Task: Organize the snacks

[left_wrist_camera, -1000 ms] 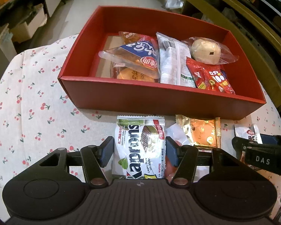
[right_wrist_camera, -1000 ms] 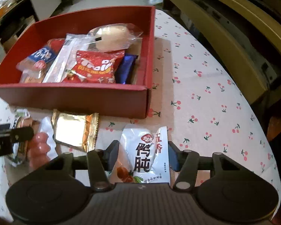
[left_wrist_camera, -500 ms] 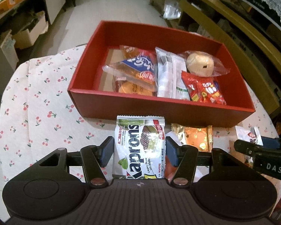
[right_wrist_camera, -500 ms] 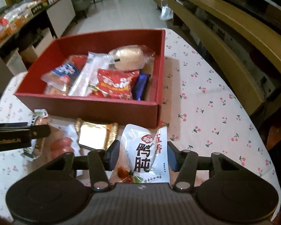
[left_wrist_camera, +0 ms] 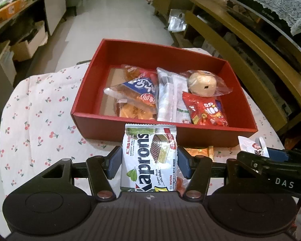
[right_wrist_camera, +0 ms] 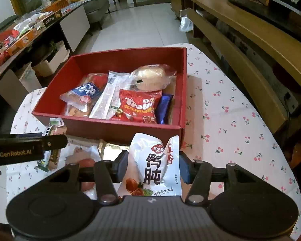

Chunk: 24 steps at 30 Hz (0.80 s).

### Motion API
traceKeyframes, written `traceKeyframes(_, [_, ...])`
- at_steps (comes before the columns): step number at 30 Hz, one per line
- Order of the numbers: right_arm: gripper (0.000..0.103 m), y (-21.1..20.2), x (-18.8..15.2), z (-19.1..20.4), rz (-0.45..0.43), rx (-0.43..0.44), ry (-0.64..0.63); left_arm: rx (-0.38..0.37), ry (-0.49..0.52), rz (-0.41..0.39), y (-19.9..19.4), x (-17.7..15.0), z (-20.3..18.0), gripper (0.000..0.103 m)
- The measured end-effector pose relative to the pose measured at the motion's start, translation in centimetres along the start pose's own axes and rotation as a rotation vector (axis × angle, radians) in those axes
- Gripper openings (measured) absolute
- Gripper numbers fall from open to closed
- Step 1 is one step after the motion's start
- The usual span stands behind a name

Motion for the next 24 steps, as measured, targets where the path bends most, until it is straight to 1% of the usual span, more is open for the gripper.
traceKeyframes(9, [0.065, -0.1, 1.3, 0.7, -0.035, 0.017, -0.008, -0.002, 0.01, -0.03, -0.5, 0.7, -0.6, 0.065])
traceKeyframes(16, [0.065, -0.2, 2.1, 0.9, -0.055, 0.022, -0.01, 0.007, 0.008, -0.059, -0.7, 1.7, -0.7, 0.065])
traceKeyframes(24, [0.065, -0.4, 3.4, 1.5, -0.091, 0.039, -0.007, 0.001, 0.01, -0.082, -1.0, 2.8, -1.3, 0.065])
Point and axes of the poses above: each gripper's, at about its wrist camera, not at the fingertips, and y roughly the way its jaws point, z to its left, x to its top, the point moved 2 cm from there along y, roughly the way its jaws point, and after that the axes turned 13 degrees about x, right-handed, at the moved point
